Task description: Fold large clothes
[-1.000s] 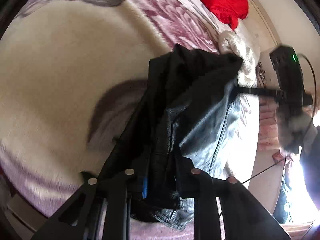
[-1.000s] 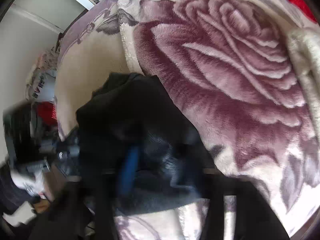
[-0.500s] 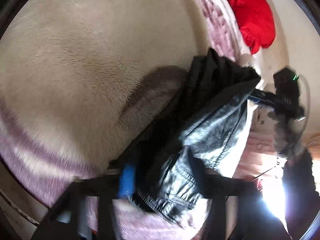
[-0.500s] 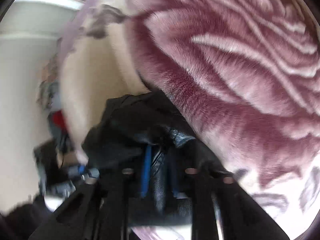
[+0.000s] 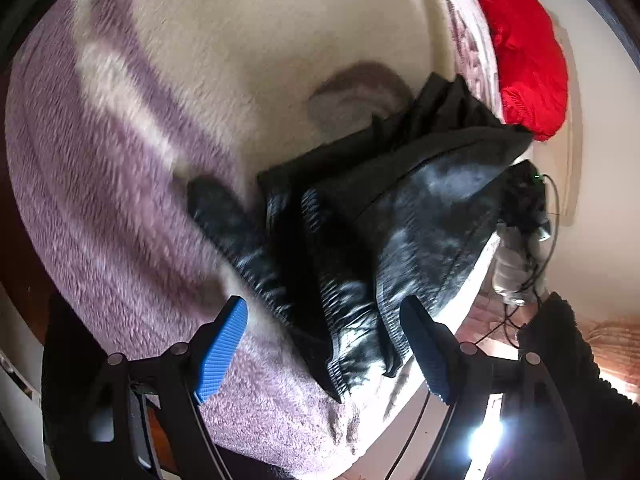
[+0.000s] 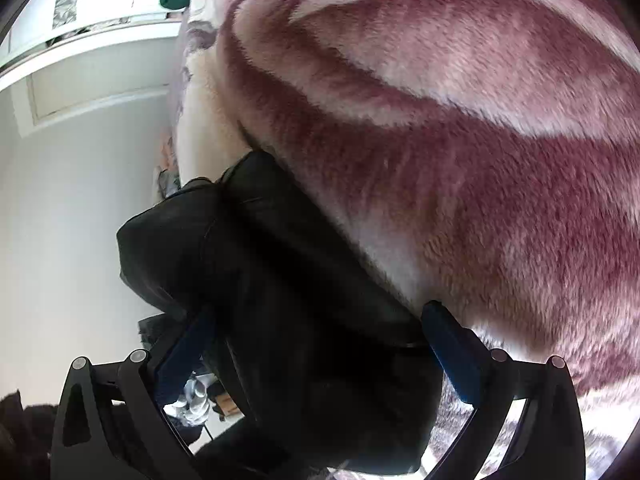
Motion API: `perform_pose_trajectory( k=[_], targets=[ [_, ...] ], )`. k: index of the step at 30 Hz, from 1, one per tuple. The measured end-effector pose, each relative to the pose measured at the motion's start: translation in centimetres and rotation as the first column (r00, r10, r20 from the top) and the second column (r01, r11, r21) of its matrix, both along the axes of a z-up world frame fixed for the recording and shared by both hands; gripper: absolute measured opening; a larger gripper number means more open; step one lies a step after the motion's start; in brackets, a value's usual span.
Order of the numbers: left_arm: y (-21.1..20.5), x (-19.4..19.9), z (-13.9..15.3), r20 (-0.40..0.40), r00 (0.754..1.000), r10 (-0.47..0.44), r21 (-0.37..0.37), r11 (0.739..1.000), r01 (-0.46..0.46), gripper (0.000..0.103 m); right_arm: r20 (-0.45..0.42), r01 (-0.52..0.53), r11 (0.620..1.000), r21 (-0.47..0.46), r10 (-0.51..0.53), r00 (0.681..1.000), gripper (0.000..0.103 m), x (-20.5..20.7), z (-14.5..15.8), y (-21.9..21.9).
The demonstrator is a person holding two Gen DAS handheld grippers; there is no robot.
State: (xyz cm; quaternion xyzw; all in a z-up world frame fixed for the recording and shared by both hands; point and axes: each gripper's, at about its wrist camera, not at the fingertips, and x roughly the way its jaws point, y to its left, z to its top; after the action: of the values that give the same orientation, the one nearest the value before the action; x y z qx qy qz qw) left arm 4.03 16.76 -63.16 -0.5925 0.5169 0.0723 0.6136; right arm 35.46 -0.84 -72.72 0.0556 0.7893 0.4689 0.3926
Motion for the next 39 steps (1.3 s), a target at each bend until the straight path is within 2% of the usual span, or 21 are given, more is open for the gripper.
perform_pose_trajectory(
  k=[3,6,8,10,14,17,18,19,21,24,25,26,28,30,31,32,34,35,36,38,39],
  targets=[
    [-0.8,0.2,-0.3,0.010,1.000,-0.003,-0.029,1.000,0.003,0.077,0.009,0.001,0.996,0.094,-0.002,1.000,0.103,0.2,1.6,-0.6],
    [-1.5,1.4,-1.5,0.032,0.999,-0.001,-0.051,0.999,0.002,0.077,0.007,-0.107,0.972,0.208,0.108,0.994,0.103,-1.6,3.6,-0.2],
    [-1.9,2.3,-1.9,0.034,0.999,0.001,-0.031,1.000,0.000,0.077,0.093,-0.230,0.957,0.179,0.216,0.972,0.103,-3.6,3.8,0.8],
    [-2.1,2.9,-2.4,0.046,0.999,0.023,-0.032,0.999,-0.021,0.077,0.140,-0.334,0.939,0.087,0.321,0.937,0.103,-5.4,1.9,2.3],
    [-1.9,3.4,-2.1,0.066,0.996,0.063,-0.015,0.998,-0.062,0.077,0.090,-0.389,0.920,0.055,0.383,0.919,0.103,-6.0,-0.4,3.5],
    [-1.7,3.5,-1.8,0.081,0.994,0.067,0.012,0.998,-0.069,0.075,0.003,-0.340,0.939,0.051,0.340,0.940,0.103,-5.4,-1.6,3.4],
    [-1.6,3.8,-1.6,0.083,0.994,0.067,0.021,0.997,-0.069,0.070,-0.021,-0.287,0.957,0.031,0.288,0.958,0.103,-5.3,-2.0,3.0],
    [-1.5,5.3,-1.6,0.085,0.994,0.064,0.028,0.997,-0.066,0.067,-0.015,-0.248,0.969,0.010,0.248,0.969,0.097,-5.5,-2.1,2.7],
    [-0.9,6.3,-1.1,0.084,0.996,0.031,0.054,0.998,-0.036,0.066,0.019,-0.178,0.984,-0.010,0.178,0.984,0.075,-6.0,-1.5,1.3],
    [0.5,8.6,-0.1,0.092,0.995,-0.034,0.105,0.994,0.024,0.066,0.014,-0.001,0.999,-0.049,0.001,1.000,0.060,-6.6,-0.9,-2.7],
    [0.8,9.3,0.3,0.099,0.994,-0.054,0.118,0.992,0.042,0.064,0.001,0.080,0.994,-0.067,-0.081,0.997,0.060,-7.0,-0.9,-4.5],
    [1.4,10.7,0.6,0.109,0.990,-0.094,0.133,0.988,0.079,0.064,-0.014,0.166,0.982,-0.088,-0.168,0.986,0.058,-7.8,-0.9,-6.6],
    [2.0,13.7,0.7,0.095,0.980,-0.177,0.148,0.976,0.162,0.064,-0.043,0.347,0.929,-0.127,-0.355,0.934,0.056,-10.2,-1.1,-11.4],
    [2.5,17.4,0.8,0.104,0.956,-0.274,0.167,0.953,0.255,0.064,-0.092,0.530,0.833,-0.162,-0.547,0.832,0.054,-13.8,-1.5,-16.1],
    [2.5,18.8,0.7,0.095,0.945,-0.314,0.178,0.939,0.294,0.064,-0.098,0.614,0.767,-0.188,-0.637,0.765,0.054,-15.4,-1.5,-18.6],
    [2.5,20.1,0.6,0.088,0.933,-0.350,0.186,0.925,0.330,0.065,-0.117,0.699,0.679,-0.223,-0.730,0.673,0.054,-18.5,-1.9,-20.9],
    [2.3,22.3,0.8,0.072,0.909,-0.410,0.203,0.898,0.390,0.066,-0.146,0.788,0.538,-0.301,-0.842,0.519,0.055,-24.2,-3.1,-24.0],
    [2.3,23.3,1.2,0.063,0.898,-0.436,0.218,0.884,0.414,0.066,-0.165,0.796,0.503,-0.336,-0.864,0.476,0.061,-26.4,-3.7,-24.4],
    [2.5,23.9,1.8,0.058,0.893,-0.446,0.231,0.876,0.423,0.066,-0.181,0.779,0.509,-0.367,-0.860,0.477,0.066,-28.1,-4.1,-24.6],
    [2.6,23.7,3.4,0.064,0.891,-0.449,0.267,0.868,0.418,0.067,-0.150,0.721,0.562,-0.406,-0.819,0.554,0.072,-28.9,-3.9,-24.9],
    [2.8,23.1,4.2,0.063,0.895,-0.441,0.286,0.868,0.407,0.067,-0.084,0.696,0.597,-0.398,-0.779,0.621,0.072,-28.4,-2.9,-25.2]
  ],
)
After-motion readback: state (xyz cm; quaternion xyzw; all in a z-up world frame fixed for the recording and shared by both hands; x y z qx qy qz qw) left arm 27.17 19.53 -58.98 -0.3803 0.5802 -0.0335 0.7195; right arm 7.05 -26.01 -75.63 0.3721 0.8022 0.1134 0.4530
